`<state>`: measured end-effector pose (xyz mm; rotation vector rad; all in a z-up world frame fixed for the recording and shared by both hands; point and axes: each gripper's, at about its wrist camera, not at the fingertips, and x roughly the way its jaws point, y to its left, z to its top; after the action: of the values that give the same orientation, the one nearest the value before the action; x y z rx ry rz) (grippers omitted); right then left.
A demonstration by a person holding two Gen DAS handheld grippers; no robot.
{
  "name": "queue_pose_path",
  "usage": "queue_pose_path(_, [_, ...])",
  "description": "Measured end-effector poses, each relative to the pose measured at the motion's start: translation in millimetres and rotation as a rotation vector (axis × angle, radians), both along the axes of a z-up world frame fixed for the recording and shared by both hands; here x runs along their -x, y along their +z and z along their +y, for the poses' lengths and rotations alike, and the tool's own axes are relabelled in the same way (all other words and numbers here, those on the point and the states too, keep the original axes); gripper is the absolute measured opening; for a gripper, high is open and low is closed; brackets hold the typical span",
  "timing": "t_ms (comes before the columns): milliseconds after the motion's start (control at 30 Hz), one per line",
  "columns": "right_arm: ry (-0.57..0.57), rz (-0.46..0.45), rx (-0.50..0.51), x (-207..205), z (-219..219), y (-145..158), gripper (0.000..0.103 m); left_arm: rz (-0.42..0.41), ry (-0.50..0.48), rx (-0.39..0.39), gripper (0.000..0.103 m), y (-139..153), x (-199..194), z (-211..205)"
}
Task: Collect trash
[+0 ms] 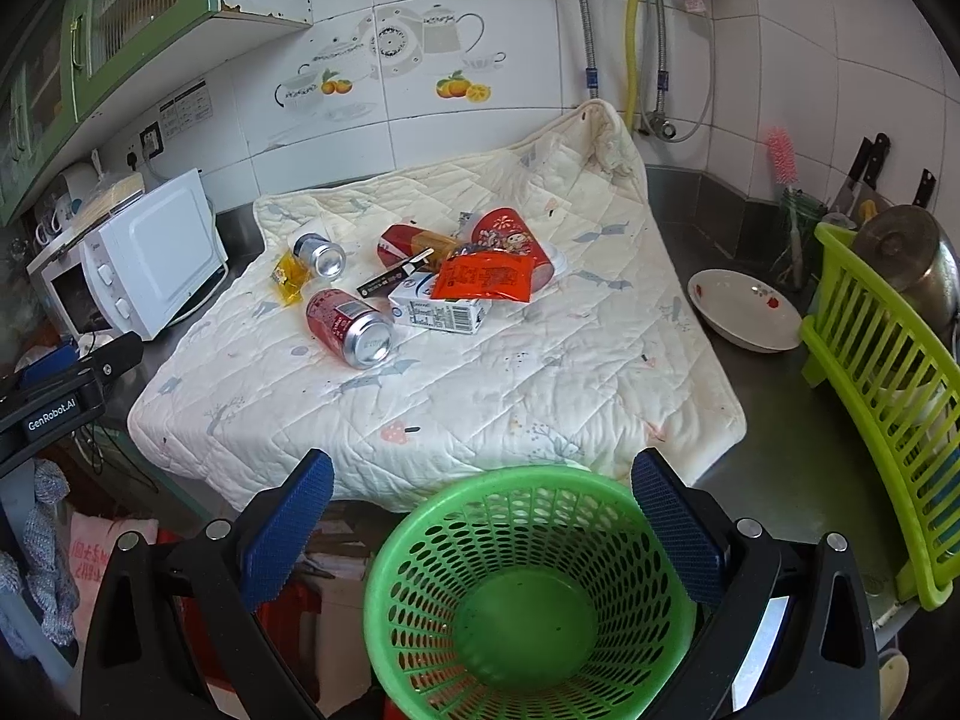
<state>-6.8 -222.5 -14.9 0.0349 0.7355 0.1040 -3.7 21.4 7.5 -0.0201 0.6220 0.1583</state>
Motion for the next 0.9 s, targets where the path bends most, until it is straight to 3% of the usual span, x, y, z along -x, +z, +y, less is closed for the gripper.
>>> queue_pose_path(367, [0.029,0.005,-0.011,-44,12,-2,0.096,0.011,0.036,0.005,0.095,-3,-21,28])
queue_pose_path(733, [-0.018,0.037,-0.051,-136,6,-12,0.095,0.059,0.081,0.006,0.095,-15,-67,73])
queue_pose_path(900, [-0.052,0.070,-0.063,-175,-1,-25,0.086,0.086,0.095,0.016,0.094,-25,-95,96])
